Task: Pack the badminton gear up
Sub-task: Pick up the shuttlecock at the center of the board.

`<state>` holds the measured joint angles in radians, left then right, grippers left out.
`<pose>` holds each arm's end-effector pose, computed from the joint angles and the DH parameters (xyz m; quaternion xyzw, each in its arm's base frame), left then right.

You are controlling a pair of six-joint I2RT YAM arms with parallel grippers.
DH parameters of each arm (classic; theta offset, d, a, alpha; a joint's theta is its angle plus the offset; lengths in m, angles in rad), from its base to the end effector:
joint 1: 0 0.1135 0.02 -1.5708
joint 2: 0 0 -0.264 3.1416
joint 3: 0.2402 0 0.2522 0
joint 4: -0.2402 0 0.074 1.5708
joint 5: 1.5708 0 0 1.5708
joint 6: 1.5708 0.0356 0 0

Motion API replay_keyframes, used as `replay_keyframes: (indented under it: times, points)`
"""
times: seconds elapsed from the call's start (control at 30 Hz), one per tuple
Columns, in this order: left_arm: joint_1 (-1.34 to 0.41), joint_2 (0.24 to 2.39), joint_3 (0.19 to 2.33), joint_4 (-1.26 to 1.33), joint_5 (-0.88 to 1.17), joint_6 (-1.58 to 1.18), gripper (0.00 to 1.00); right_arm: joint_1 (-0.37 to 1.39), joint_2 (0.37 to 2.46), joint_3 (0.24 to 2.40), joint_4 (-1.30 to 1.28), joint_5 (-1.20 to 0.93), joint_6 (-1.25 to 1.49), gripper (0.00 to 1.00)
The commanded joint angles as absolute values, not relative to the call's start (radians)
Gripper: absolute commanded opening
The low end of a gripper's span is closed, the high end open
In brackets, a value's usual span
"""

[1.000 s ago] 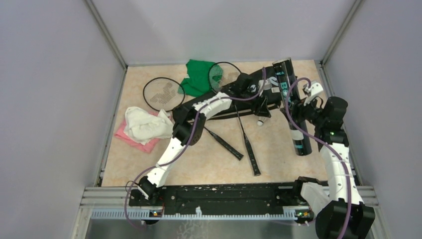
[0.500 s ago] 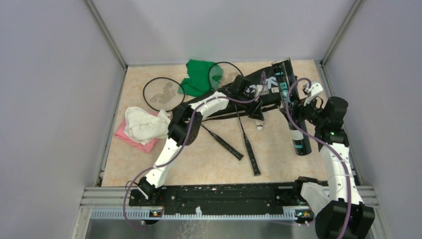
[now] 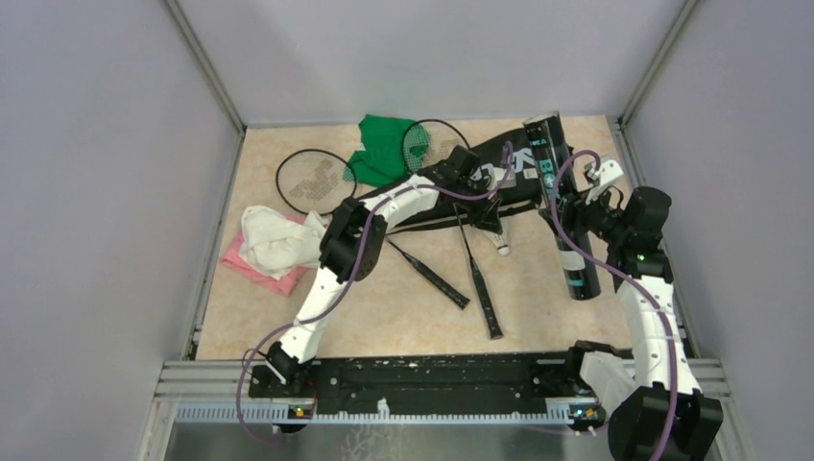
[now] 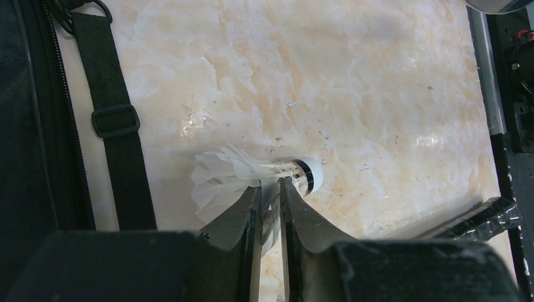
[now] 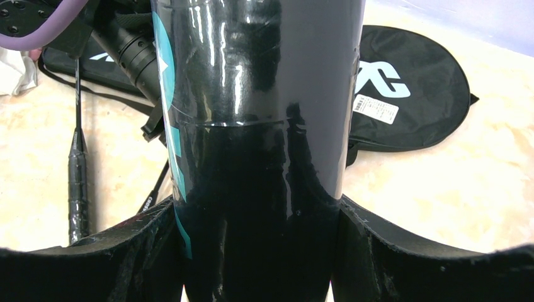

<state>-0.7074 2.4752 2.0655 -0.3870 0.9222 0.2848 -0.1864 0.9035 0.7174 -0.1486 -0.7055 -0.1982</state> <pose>0.3942 -0.3744 0.1659 0.5425 0.6494 -0.4738 0.2441 0.2047 -0.0151 0.3013 -0.2047 0.7636 0.1725 0.5876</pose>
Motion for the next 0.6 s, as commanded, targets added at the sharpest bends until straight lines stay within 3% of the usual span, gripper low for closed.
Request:
replay_keyframes:
  times: [0.0,0.17,0.57]
  points:
    - [-0.704,2.411,2.063,-0.409,0.946,0.329,0.16,-0.197,0.896,0.723,-0.082,-0.730,-0.201,0.34]
    - [-0.692,2.390,2.060,-0.415,0.971,0.310,0.00,-0.198,0.897,0.723,-0.083,-0.730,-0.202,0.34]
    - [-0.561,2.172,1.868,-0.246,1.138,0.074,0.00,-0.196,0.894,0.730,-0.127,-0.754,-0.307,0.34]
